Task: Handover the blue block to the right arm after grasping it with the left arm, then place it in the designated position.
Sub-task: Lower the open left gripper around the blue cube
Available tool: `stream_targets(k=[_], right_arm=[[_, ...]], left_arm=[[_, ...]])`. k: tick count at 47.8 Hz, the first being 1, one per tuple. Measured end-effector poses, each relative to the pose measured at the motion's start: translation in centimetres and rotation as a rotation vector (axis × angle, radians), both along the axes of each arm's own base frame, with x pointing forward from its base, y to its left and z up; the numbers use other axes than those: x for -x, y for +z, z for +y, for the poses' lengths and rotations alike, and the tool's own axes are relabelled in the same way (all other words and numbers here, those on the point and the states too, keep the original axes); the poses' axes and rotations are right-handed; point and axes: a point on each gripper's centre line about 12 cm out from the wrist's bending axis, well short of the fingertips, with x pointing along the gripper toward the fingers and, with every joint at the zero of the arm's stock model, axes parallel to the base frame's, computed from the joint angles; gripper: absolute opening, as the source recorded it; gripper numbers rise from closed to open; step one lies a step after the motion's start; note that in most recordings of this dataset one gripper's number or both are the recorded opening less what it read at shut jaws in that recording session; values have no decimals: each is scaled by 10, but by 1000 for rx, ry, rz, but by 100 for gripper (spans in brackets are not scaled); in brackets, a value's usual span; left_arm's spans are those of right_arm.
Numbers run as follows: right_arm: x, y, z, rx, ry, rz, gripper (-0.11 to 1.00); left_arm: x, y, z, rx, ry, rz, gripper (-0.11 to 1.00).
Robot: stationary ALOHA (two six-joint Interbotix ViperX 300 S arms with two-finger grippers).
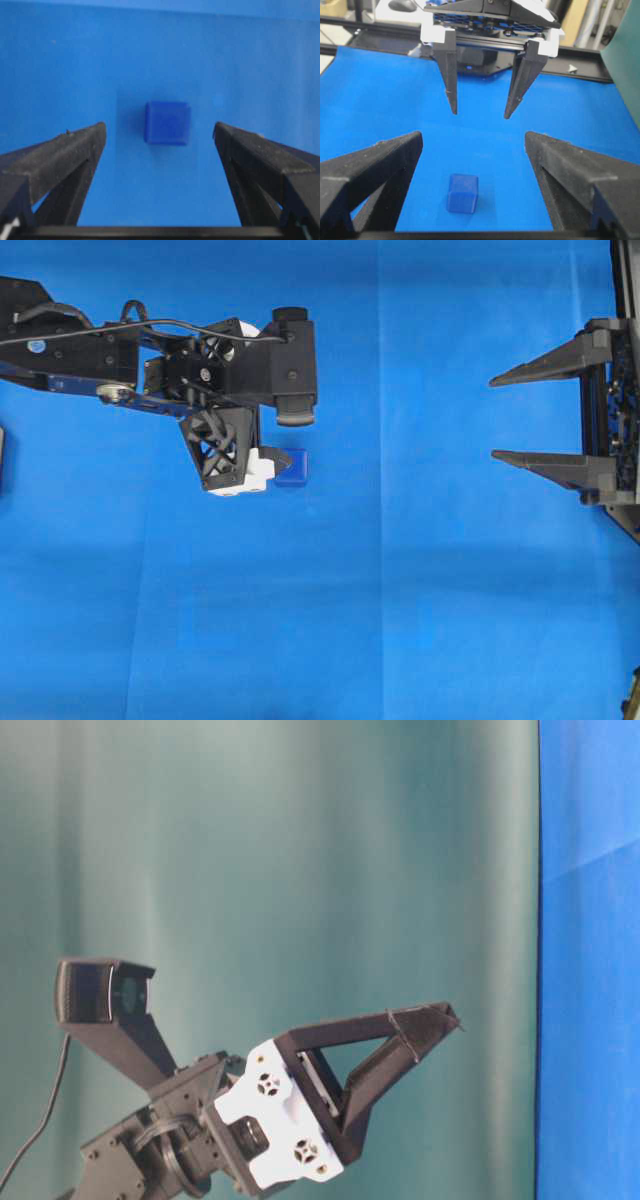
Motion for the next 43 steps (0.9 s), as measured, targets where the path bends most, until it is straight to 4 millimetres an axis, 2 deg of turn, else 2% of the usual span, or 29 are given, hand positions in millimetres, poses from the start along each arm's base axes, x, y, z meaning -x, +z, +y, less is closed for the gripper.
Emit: stream_targets(k=[43], right_arm=[[0, -1, 0, 0, 0, 8, 96]], left_arm=[[-1, 1, 1, 1, 5, 5, 91]])
